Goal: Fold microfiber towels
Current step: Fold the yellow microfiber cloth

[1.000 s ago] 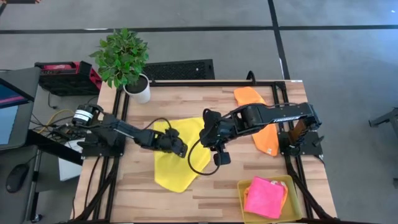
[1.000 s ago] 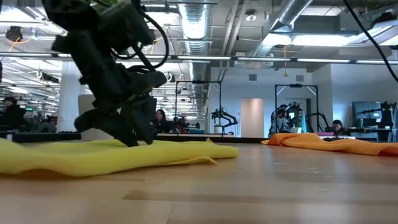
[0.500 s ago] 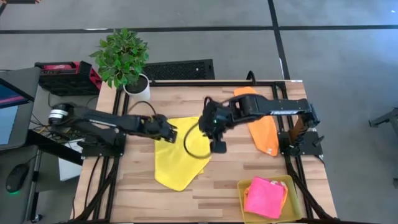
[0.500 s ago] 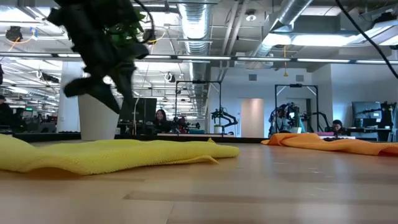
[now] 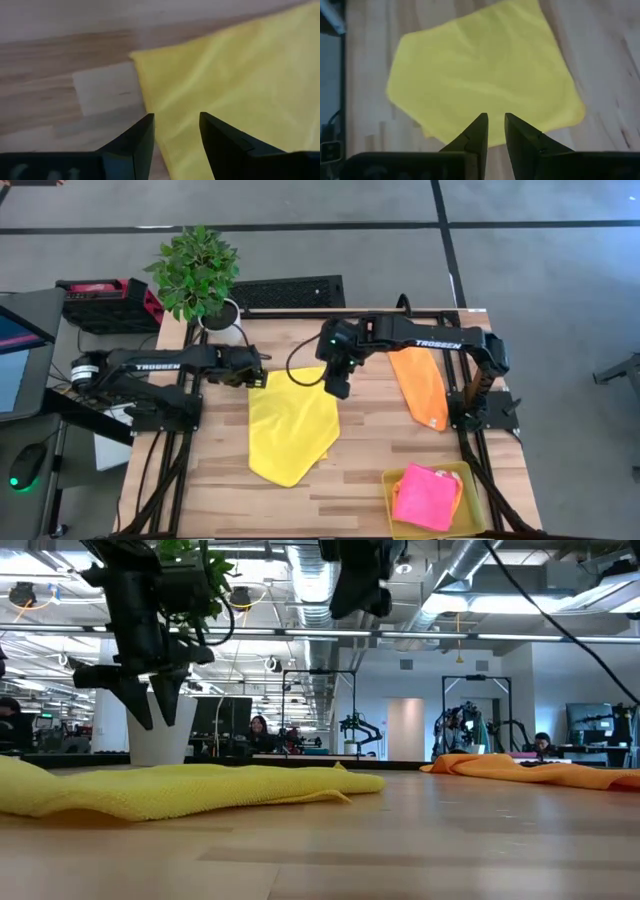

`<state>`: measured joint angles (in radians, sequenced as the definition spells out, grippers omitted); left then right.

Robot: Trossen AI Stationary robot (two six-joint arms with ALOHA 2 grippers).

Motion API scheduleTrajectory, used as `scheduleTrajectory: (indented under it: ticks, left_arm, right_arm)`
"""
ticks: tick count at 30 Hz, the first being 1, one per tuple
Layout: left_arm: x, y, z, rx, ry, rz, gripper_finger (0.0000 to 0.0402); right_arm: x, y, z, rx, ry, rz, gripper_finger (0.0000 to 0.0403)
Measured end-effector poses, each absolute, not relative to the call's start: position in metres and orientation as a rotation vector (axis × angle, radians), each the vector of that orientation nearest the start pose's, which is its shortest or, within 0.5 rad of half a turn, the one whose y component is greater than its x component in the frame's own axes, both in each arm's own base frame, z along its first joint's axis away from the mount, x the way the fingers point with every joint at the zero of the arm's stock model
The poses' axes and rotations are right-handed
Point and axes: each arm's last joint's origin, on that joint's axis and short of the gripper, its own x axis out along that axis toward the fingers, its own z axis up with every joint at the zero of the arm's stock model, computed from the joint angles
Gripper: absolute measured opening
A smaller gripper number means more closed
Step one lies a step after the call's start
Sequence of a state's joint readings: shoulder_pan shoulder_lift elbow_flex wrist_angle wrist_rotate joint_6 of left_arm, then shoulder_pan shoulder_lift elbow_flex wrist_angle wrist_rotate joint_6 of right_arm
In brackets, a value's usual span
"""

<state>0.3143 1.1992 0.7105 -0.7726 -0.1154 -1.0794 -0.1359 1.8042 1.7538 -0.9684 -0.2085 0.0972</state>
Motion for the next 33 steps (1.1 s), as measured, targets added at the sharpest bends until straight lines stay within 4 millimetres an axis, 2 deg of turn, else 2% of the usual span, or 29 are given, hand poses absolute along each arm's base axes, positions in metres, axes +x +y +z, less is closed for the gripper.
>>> scheduleTrajectory:
  ticks: [4, 11, 15, 18, 25, 33]
  left_arm:
    - [0.182, 0.081, 0.193, -1.101, 0.937, 1.053, 0.0148]
    - [0.177, 0.098, 0.187, -1.159, 0.972, 1.060, 0.0148]
    - [0.179, 0.105, 0.178, -1.168, 1.014, 1.079, 0.0148]
    - [0.182, 0.110, 0.167, -1.158, 1.065, 1.084, 0.0148]
    - [0.197, 0.121, 0.149, -1.077, 1.054, 1.050, 0.0148]
    - [0.199, 0.126, 0.134, -1.059, 1.119, 1.106, 0.0148]
  right_arm:
    - [0.375, -0.069, 0.311, 0.295, 1.003, -0.039, 0.0106]
    - [0.372, -0.106, 0.285, 0.383, 0.948, -0.150, 0.0166]
    - [0.372, -0.125, 0.270, 0.417, 0.922, -0.197, 0.0189]
    - [0.372, -0.137, 0.254, 0.468, 0.972, -0.194, 0.0197]
    - [0.381, -0.144, 0.225, 0.483, 1.040, -0.151, 0.0201]
    - [0.383, -0.146, 0.220, 0.414, 1.045, -0.119, 0.0196]
